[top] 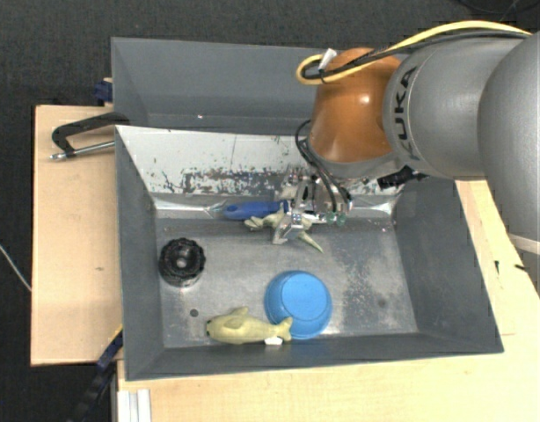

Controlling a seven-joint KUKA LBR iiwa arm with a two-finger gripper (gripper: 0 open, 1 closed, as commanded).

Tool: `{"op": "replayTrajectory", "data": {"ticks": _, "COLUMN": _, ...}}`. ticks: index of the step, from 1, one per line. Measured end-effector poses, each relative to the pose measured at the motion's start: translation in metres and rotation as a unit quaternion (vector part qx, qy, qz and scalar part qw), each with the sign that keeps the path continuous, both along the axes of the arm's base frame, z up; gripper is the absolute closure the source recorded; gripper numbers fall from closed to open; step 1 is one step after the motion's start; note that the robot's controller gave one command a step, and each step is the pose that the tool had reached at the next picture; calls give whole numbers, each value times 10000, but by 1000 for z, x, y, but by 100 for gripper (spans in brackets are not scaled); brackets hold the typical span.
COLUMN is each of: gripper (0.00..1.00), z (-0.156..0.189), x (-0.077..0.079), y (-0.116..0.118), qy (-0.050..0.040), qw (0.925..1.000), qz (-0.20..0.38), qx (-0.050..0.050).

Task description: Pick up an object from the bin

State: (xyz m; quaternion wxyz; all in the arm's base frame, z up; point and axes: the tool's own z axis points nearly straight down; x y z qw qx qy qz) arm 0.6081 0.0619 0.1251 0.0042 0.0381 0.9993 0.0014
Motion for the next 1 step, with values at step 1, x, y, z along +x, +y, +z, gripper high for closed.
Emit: {"op": "replayTrajectory", "data": {"ticks": 1, "gripper": 100, "z": 76, "x": 3, "y": 0, "qy": -21, "qw": 10000, "qz": 1, "qx": 1}}
